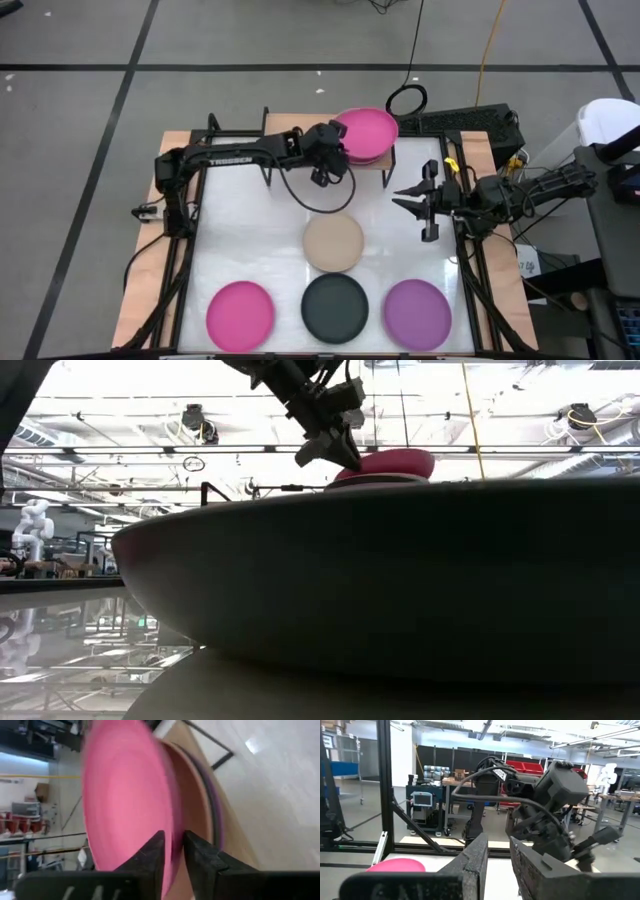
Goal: Place and stack plates onto a shelf
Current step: Stack the top pink plate on top of the light pink plate on the shelf, then put the gray plate on the shelf
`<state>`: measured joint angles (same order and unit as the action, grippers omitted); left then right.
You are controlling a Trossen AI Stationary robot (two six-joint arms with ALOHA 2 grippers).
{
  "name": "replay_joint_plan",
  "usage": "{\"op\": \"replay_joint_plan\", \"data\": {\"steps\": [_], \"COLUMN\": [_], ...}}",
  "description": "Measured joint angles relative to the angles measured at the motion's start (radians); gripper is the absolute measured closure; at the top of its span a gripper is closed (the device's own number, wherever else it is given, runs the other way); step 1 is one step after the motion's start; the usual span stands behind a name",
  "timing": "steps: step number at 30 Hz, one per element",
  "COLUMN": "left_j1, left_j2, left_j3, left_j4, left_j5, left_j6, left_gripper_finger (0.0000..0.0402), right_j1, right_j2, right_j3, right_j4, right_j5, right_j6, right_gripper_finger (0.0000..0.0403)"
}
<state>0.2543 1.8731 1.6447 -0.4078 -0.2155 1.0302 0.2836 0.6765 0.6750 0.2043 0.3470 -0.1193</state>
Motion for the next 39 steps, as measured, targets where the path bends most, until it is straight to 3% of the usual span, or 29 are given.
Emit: {"op": "replay_joint_plan", "data": {"steps": [11,15,18,21,25,29,33,39], "left_j1": [-0.01,-0.038,-0.091,-0.138,-0.174,-0.194,-0.216,-0.256], "left_j2": [-0.013,-0.025,-0.064,-0.135,-0.251,-0.379,-0.509,-0.729], "left_j3": [0.001,0.001,0.0,0.0,-0.003,-0.063,-0.213,-0.558], "left_j4": [-0.051,-0.078,-0.08,-0.079,-0.072,-0.043,0.04,0.304], "left_j5": [-0.061,-0.144,-0.284,-0.315,-0.254,-0.102,-0.046,-0.045], "left_j6": [-0.102,-0.123,-0.162,-0.221,-0.316,-0.389,-0.436,-0.506], "left_gripper_finger": [0.0176,0.0147,0.0144,0.0152,0.0171,0.0188,0.0202,0.0218], "right_j1": [0.0,0.0,0.0,0.0,0.0,0.0,0.0,0.0], "right_j2": [0.0,0.001,0.0,0.0,0.0,0.001,0.001,0.008], "right_j3": [0.0,0.0,0.0,0.0,0.0,0.0,-0.001,-0.066], "right_j4": [0.001,0.001,-0.007,-0.026,-0.05,-0.09,-0.131,-0.117], "right_j5": [-0.01,-0.01,-0.01,-0.01,-0.01,-0.01,-0.01,-0.009], "right_j6": [0.002,0.002,0.002,0.003,0.022,0.04,0.055,0.055], "right_gripper_finger": [0.0335,0.0335,0.0335,0.0335,0.0335,0.0335,0.0335,0.0335]}}
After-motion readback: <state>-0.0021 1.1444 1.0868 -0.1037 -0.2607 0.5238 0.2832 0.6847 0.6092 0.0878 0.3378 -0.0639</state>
